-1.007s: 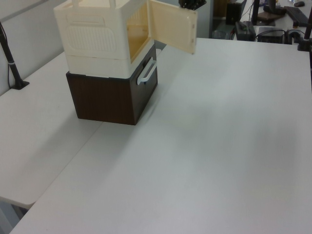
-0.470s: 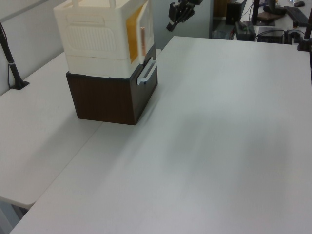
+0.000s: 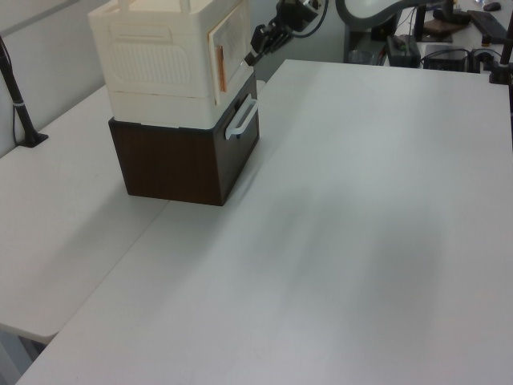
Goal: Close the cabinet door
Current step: 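Sweep the gripper along the door's swing path, pushing it shut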
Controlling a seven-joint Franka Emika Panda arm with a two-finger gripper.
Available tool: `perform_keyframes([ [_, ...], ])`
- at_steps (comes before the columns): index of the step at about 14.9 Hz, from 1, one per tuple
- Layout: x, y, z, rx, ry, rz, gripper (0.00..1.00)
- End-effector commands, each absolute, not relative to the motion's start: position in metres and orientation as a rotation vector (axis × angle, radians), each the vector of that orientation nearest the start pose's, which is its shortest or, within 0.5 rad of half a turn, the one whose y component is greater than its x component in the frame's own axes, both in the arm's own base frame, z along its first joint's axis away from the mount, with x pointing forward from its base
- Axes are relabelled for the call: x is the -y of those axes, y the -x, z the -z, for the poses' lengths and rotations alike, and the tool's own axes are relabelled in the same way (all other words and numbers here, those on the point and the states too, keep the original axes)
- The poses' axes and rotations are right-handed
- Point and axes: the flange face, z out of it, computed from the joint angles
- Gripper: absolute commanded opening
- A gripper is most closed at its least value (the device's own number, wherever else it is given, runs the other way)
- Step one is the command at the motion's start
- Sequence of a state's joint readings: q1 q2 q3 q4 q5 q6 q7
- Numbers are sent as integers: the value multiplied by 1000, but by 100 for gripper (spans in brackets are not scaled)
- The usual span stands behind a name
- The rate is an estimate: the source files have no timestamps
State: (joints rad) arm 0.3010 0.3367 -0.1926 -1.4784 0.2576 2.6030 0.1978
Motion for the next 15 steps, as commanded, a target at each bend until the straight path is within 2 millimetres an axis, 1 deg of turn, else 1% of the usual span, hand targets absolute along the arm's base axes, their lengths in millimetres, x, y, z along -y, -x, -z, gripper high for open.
perform_keyframes([
  [1,-111,-710,-582,-224,2605,1198,12],
  [2,-118,-711,-581,-207,2597,1221,14],
  [4,-123,-713,-577,-195,2587,1251,14],
  [5,-131,-714,-578,-166,2580,1269,14],
  [6,-135,-717,-573,-151,2581,1279,14],
  [11,-136,-729,-558,-159,2504,1447,14],
  [13,-135,-736,-560,-158,2489,1487,14],
  [15,-135,-739,-557,-157,2493,1489,14],
])
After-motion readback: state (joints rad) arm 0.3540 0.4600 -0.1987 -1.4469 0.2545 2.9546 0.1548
